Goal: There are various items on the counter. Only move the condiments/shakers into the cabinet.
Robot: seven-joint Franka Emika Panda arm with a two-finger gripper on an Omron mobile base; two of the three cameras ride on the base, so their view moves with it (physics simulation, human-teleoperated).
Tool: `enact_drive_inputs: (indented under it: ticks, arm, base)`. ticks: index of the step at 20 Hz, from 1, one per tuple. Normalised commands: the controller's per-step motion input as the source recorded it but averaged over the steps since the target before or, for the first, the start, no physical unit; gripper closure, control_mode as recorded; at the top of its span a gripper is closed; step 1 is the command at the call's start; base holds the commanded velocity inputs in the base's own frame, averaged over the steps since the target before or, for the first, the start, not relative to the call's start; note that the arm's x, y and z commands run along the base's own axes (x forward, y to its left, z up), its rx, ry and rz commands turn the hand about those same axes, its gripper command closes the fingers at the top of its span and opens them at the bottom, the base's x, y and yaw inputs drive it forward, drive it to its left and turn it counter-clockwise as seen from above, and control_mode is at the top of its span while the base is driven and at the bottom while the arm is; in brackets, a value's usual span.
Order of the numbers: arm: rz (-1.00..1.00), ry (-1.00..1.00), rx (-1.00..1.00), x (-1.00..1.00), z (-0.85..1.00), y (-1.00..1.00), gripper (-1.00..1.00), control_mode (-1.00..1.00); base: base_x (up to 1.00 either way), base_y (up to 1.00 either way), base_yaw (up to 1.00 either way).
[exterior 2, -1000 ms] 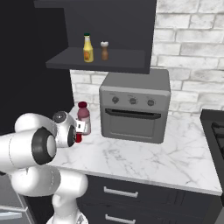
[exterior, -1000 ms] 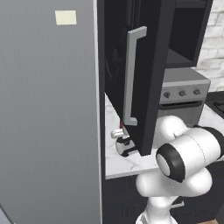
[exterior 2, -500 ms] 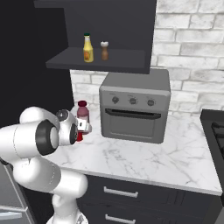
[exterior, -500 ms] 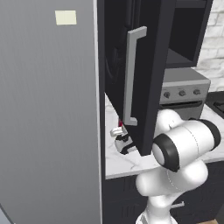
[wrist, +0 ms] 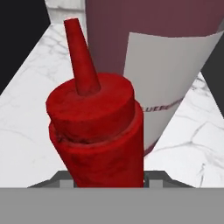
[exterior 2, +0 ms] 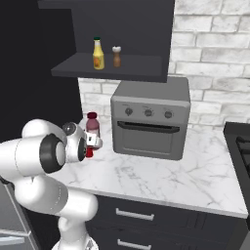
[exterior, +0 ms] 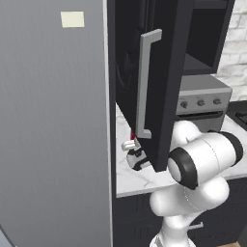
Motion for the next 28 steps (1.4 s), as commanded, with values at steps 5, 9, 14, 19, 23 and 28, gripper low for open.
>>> enact_drive_inputs:
  ticks: [5,9,14,19,23,28]
  arm:
    - [-0.03,-0.15,0.0,-0.48,0.5,0.0,1.0,-1.0]
    - [-0.13,-0.17,0.03,-0.82,0.97,-0.01,1.0,-1.0]
    - [-0.16,-0.08,0.06,-0.71,1.0,-0.01,1.0,-1.0]
    - [-0.15,0.0,0.11,-0.83,1.0,-0.22,1.0,-1.0]
    - [-0.15,0.19,0.17,-0.78,1.0,-0.58,1.0,-1.0]
    - [-0.1,0.31,0.13,-0.55,1.0,-0.61,1.0,-1.0]
  base:
    - [0.0,0.0,0.0]
    - [0.0,0.0,0.0]
    - [0.0,0.0,0.0]
    - [0.0,0.0,0.0]
    - [0.0,0.0,0.0]
    - [0.0,0.0,0.0]
